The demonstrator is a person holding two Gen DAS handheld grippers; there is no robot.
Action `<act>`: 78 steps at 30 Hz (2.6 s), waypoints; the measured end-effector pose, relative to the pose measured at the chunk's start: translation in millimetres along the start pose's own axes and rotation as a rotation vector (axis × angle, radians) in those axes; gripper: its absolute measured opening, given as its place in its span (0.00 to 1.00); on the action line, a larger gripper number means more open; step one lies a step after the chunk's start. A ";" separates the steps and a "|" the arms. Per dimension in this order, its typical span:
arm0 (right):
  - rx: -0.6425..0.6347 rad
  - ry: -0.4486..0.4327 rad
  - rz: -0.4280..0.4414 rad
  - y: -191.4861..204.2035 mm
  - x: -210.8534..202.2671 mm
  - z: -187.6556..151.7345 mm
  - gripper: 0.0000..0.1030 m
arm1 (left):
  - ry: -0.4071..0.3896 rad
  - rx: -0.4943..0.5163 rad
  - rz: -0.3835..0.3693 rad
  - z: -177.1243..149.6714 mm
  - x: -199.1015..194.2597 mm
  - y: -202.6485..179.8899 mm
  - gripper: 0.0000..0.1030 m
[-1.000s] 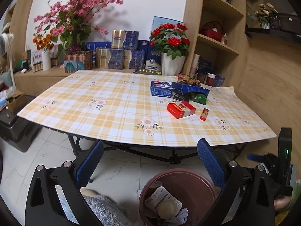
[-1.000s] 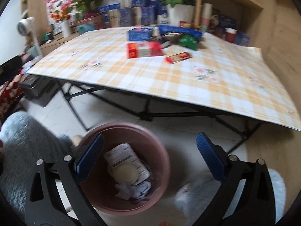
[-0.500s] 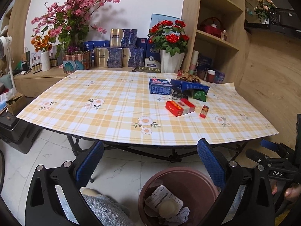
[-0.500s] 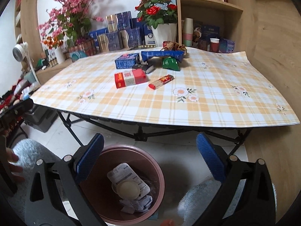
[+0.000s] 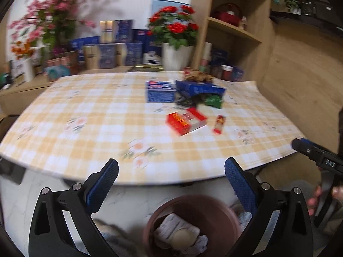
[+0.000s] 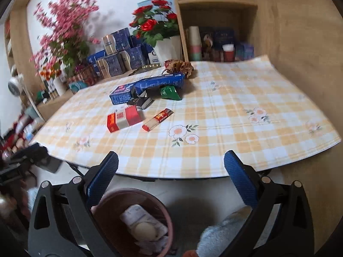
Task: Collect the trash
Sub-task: 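Move both tools back up to the remaining trash on the table, then grasp the red Double Happiness box with the left tool while the right grasps the blue luckin coffee carton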
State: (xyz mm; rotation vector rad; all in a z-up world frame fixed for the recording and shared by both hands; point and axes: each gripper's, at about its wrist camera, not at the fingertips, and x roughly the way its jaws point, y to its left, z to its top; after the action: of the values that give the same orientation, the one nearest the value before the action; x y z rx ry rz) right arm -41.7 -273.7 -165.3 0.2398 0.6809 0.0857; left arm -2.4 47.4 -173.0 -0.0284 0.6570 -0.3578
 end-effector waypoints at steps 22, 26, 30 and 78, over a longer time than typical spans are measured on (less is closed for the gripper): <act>-0.084 0.113 -0.154 -41.7 77.5 47.2 0.94 | 0.368 0.403 -0.187 77.9 234.4 -22.6 0.73; -0.131 0.117 -0.151 -38.2 81.6 51.8 0.94 | 0.356 0.368 -0.169 74.5 231.2 -18.7 0.64; -0.223 0.140 -0.106 -28.6 94.1 59.1 0.94 | 0.291 0.210 -0.185 70.8 201.3 -2.9 0.62; -0.262 -0.121 -0.056 2.5 131.6 194.7 0.20 | 0.310 -0.181 -0.143 56.5 162.8 62.4 0.53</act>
State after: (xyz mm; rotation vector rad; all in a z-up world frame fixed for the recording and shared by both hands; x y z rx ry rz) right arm 183.4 -287.9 -99.2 -0.0257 0.5487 0.1050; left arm 170.8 46.6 -233.2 -0.1966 0.9958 -0.4445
